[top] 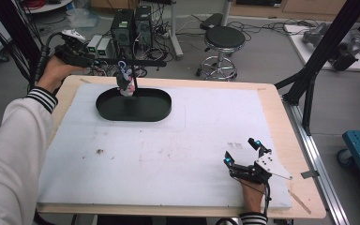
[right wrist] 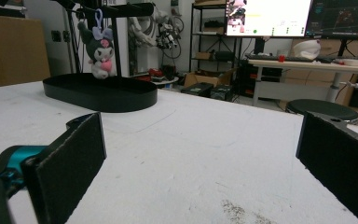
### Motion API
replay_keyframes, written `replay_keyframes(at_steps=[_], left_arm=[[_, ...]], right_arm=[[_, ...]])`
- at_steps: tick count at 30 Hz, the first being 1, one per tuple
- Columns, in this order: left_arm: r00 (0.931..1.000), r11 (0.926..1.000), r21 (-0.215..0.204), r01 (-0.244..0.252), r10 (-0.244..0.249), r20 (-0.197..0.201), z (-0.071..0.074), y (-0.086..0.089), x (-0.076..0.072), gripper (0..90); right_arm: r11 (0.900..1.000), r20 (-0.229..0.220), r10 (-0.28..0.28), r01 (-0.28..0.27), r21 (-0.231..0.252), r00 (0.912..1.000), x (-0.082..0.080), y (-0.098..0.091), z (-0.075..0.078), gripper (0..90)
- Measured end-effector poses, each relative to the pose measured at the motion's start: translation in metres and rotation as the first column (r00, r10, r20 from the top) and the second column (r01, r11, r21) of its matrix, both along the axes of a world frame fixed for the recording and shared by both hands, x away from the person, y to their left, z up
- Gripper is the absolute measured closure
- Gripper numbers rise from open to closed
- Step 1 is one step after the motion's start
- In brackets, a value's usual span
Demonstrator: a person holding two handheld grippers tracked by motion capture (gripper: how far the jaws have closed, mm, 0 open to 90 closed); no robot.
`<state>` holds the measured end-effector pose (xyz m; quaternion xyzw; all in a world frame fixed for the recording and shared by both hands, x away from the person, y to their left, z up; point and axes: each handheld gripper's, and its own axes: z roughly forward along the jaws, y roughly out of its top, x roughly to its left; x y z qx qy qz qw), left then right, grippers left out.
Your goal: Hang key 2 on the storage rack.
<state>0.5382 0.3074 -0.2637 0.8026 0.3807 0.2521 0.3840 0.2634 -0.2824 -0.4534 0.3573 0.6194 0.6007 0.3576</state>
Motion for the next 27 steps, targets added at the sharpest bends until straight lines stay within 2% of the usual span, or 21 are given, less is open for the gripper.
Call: replay_keyframes(at_steps=[1, 3, 5, 7, 8, 10, 11, 13, 14, 16, 18, 19, 20, 21, 22, 24, 25, 26, 27], left_arm=[[1.0000, 0.9998, -0.019, -0.002, 0.002, 0.006, 0.000, 0.001, 0.000, 44.9], [0.9995, 0.9983, -0.058, -0.013, 0.014, 0.028, 0.004, 0.004, -0.002, 33.7], [0.9960, 0.9958, -0.087, -0.027, 0.034, 0.083, 0.008, 0.005, -0.004, 9.4], [0.9906, 0.9903, -0.139, 0.001, 0.018, 0.136, 0.014, 0.006, -0.010, 4.3], [0.9874, 0.9850, -0.172, 0.017, 0.011, 0.158, 0.017, 0.007, -0.014, 1.7], [0.9739, 0.9702, -0.236, 0.056, -0.001, 0.227, 0.019, 0.008, -0.026, 1.7], [0.9705, 0.9696, -0.236, 0.063, -0.004, 0.241, 0.019, 0.007, -0.030, 1.7], [0.9687, 0.9675, -0.235, 0.094, -0.034, 0.246, 0.019, 0.007, -0.041, 1.7], [0.9643, 0.9643, -0.242, 0.107, -0.042, 0.262, 0.019, 0.007, -0.048, 1.7], [0.9532, 0.9524, -0.269, 0.144, -0.060, 0.296, 0.017, 0.008, -0.064, 1.7], [0.9449, 0.9523, -0.257, 0.165, -0.078, 0.318, 0.014, 0.008, -0.077, 1.7], [0.9381, 0.9435, -0.273, 0.187, -0.089, 0.335, 0.010, 0.008, -0.086, 1.7], [0.9361, 0.9374, -0.280, 0.207, -0.106, 0.335, 0.007, 0.009, -0.093, 1.7], [0.9348, 0.9343, -0.287, 0.212, -0.108, 0.338, 0.004, 0.010, -0.098, 1.7], [0.9306, 0.9299, -0.294, 0.221, -0.110, 0.349, 0.000, 0.010, -0.104, 1.7], [0.9223, 0.9170, -0.311, 0.250, -0.128, 0.365, -0.010, 0.011, -0.122, 1.7], [0.9193, 0.9159, -0.311, 0.254, -0.129, 0.372, -0.013, 0.012, -0.127, 1.7], [0.9160, 0.9117, -0.316, 0.263, -0.133, 0.378, -0.016, 0.012, -0.132, 1.7], [0.9130, 0.9045, -0.329, 0.272, -0.134, 0.385, -0.023, 0.012, -0.142, 1.7]], right_arm=[[1.0000, -0.001, 0.001, -0.001, 0.001, 1.0000, 0.000, 0.000, 0.000, 0.6], [1.0000, 0.000, 0.000, 0.000, 0.000, 1.0000, 0.000, 0.000, 0.000, 0.6], [1.0000, 0.000, 0.001, -0.001, 0.001, 1.0000, 0.000, 0.000, 0.000, 0.6], [1.0000, 0.005, -0.001, 0.001, -0.001, 1.0000, 0.000, 0.000, 0.000, 0.6], [1.0000, 0.004, -0.001, 0.001, 0.000, 1.0000, 0.000, 0.000, 0.000, 0.6], [1.0000, 0.004, -0.001, 0.001, -0.001, 1.0000, 0.000, 0.000, 0.000, 0.6], [1.0000, 0.004, 0.000, 0.000, -0.001, 1.0000, 0.000, -0.001, 0.000, 0.6], [1.0000, 0.003, 0.001, -0.001, 0.000, 1.0000, 0.000, -0.001, 0.000, 0.6], [1.0000, 0.003, 0.001, -0.001, 0.001, 1.0000, 0.000, -0.001, 0.000, 0.6], [1.0000, 0.001, 0.001, -0.001, 0.003, 1.0000, 0.000, -0.001, 0.000, 0.6], [1.0000, 0.002, 0.000, 0.000, 0.002, 1.0000, 0.000, -0.001, 0.000, 0.6], [1.0000, 0.003, 0.002, -0.002, 0.001, 1.0000, 0.000, -0.001, 0.000, 0.6], [1.0000, 0.003, 0.002, -0.002, -0.001, 1.0000, 0.000, 0.000, 0.000, 0.6], [1.0000, -0.005, 0.005, -0.005, 0.003, 1.0000, 0.000, 0.000, 0.000, 0.6], [1.0000, -0.005, 0.004, -0.004, 0.001, 1.0000, 0.000, 0.000, 0.000, 0.6], [1.0000, 0.000, 0.005, -0.005, -0.007, 1.0000, 0.000, 0.001, 0.000, 0.6], [1.0000, 0.001, 0.006, -0.006, -0.007, 1.0000, 0.000, 0.001, 0.000, 0.6], [0.9999, 0.001, 0.008, -0.008, -0.007, 1.0000, 0.000, 0.001, 0.000, 0.6], [0.9999, 0.001, 0.008, -0.008, -0.007, 1.0000, 0.000, 0.000, 0.000, 0.6]])
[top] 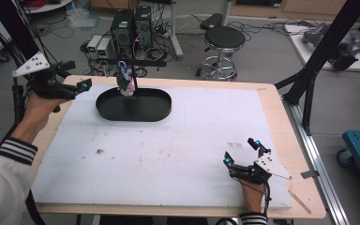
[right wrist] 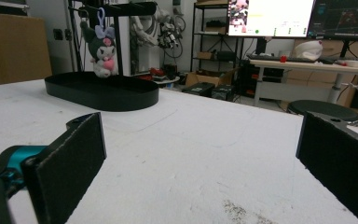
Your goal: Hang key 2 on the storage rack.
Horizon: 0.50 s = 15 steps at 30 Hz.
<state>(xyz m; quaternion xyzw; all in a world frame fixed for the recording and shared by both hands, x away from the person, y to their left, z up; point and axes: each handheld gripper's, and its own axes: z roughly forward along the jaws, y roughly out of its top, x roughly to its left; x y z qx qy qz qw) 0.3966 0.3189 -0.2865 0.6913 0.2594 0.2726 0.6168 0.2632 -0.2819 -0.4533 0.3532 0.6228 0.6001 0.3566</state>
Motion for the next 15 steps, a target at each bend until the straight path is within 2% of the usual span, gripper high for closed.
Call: replay_keyframes(at_steps=[2, 5, 7, 10, 12, 15], left_arm=[[0.9998, 0.9999, -0.014, 0.004, -0.004, 0.018, -0.010, -0.002, -0.014, 1.7], [0.9991, 0.9988, -0.044, 0.019, -0.017, 0.040, -0.034, -0.007, -0.038, 1.7], [0.9985, 0.9990, -0.037, 0.024, -0.022, 0.050, -0.054, -0.013, -0.055, 1.7], [0.9989, 0.9995, -0.012, 0.028, -0.028, 0.039, -0.077, -0.019, -0.072, 1.7], [0.9988, 0.9989, -0.036, 0.030, -0.029, 0.039, -0.091, -0.022, -0.083, 1.7], [0.9989, 0.9993, -0.029, 0.024, -0.023, 0.041, -0.106, -0.024, -0.094, 1.7]], right_arm=[[1.0000, 0.000, 0.000, 0.000, 0.000, 1.0000, 0.000, 0.000, 0.000, 0.6], [1.0000, -0.001, 0.000, 0.000, 0.000, 1.0000, 0.000, 0.000, 0.000, 0.6], [1.0000, 0.000, 0.003, -0.003, 0.000, 1.0000, 0.000, 0.000, 0.000, 0.6], [1.0000, 0.001, 0.007, -0.007, -0.002, 1.0000, 0.000, -0.001, 0.000, 0.6], [1.0000, 0.002, 0.009, -0.009, -0.001, 1.0000, 0.000, -0.001, 0.000, 0.6], [1.0000, -0.001, 0.009, -0.009, 0.001, 1.0000, 0.000, 0.000, 0.000, 0.6]])
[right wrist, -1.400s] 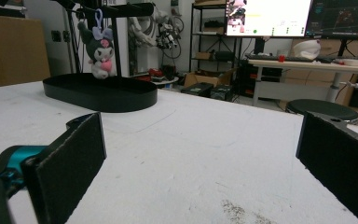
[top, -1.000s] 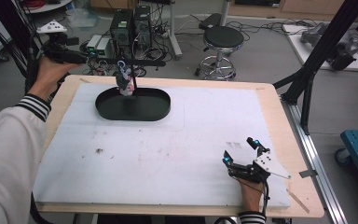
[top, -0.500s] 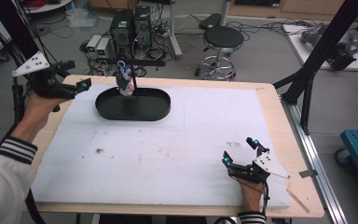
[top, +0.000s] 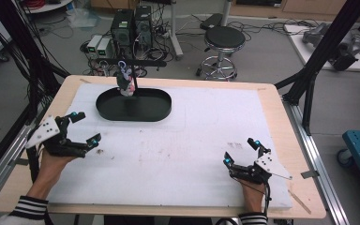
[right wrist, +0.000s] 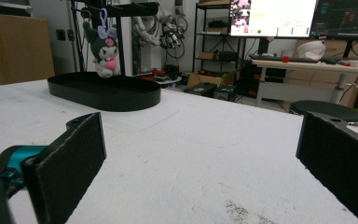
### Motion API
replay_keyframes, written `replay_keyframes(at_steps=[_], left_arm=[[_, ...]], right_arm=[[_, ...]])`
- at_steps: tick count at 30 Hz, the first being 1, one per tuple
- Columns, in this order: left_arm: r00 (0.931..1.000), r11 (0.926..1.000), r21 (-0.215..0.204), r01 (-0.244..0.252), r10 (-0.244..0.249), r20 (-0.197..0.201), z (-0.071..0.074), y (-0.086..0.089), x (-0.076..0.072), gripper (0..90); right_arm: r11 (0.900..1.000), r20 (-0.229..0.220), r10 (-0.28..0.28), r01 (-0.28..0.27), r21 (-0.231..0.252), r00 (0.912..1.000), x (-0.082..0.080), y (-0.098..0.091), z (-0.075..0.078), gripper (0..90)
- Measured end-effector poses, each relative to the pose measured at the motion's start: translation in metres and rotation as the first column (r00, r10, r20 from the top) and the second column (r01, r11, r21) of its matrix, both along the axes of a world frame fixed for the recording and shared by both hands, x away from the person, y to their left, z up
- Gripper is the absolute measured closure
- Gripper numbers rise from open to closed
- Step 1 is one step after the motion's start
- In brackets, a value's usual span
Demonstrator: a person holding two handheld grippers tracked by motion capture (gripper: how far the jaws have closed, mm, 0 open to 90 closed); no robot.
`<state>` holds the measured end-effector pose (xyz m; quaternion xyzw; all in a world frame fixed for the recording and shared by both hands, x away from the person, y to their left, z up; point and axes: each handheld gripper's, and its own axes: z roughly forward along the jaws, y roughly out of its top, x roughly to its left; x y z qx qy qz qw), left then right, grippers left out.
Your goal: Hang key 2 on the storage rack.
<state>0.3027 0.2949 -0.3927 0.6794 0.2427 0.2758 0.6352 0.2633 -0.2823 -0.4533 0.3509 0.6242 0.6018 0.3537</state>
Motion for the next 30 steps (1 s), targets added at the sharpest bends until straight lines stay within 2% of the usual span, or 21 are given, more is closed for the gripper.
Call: replay_keyframes(at_steps=[2, 4, 8, 12, 15, 17, 22, 26, 28, 30], left_arm=[[0.9998, 0.9999, -0.013, -0.011, 0.011, 0.015, -0.009, 0.000, -0.006, 1.7], [0.9999, 0.9995, -0.032, -0.004, 0.005, 0.011, -0.015, -0.001, -0.009, 1.7], [1.0000, 0.9995, -0.032, 0.007, -0.007, 0.003, -0.025, -0.004, -0.013, 1.7], [0.9998, 0.9978, -0.065, -0.006, 0.007, 0.018, -0.037, -0.005, -0.017, 1.7], [0.9994, 0.9974, -0.070, -0.017, 0.019, 0.027, -0.047, -0.006, -0.019, 1.7], [0.9997, 0.9970, -0.076, -0.013, 0.015, 0.018, -0.052, -0.006, -0.019, 1.7], [0.9997, 0.9971, -0.075, -0.012, 0.011, -0.020, -0.060, -0.007, -0.016, 1.7], [0.9997, 0.9955, -0.093, -0.015, 0.013, -0.021, -0.060, -0.006, -0.015, 1.7], [0.9999, 0.9968, -0.079, -0.015, 0.015, -0.007, -0.060, -0.007, -0.017, 1.7], [0.9996, 0.9960, -0.085, -0.026, 0.026, -0.007, -0.061, -0.007, -0.017, 1.7]], right_arm=[[1.0000, 0.000, -0.005, 0.005, 0.000, 1.0000, 0.000, 0.000, 0.000, 0.6], [1.0000, 0.010, -0.003, 0.003, -0.008, 0.9999, 0.000, 0.000, 0.000, 0.6], [1.0000, 0.001, -0.005, 0.005, -0.003, 1.0000, -0.001, 0.001, 0.000, 0.6], [1.0000, 0.002, -0.006, 0.006, -0.007, 1.0000, -0.001, 0.001, 0.000, 0.6], [1.0000, 0.003, -0.006, 0.006, -0.008, 1.0000, -0.001, 0.001, 0.000, 0.6], [1.0000, 0.002, -0.004, 0.005, -0.008, 1.0000, -0.001, 0.001, 0.000, 0.6], [0.9999, 0.003, -0.004, 0.004, -0.009, 1.0000, -0.001, 0.001, 0.000, 0.6], [0.9999, 0.003, -0.004, 0.004, -0.013, 1.0000, -0.001, 0.002, 0.000, 0.6], [0.9999, 0.004, -0.004, 0.004, -0.015, 1.0000, -0.001, 0.002, 0.000, 0.6], [0.9999, 0.004, -0.004, 0.004, -0.010, 1.0000, -0.001, 0.001, 0.000, 0.6]])
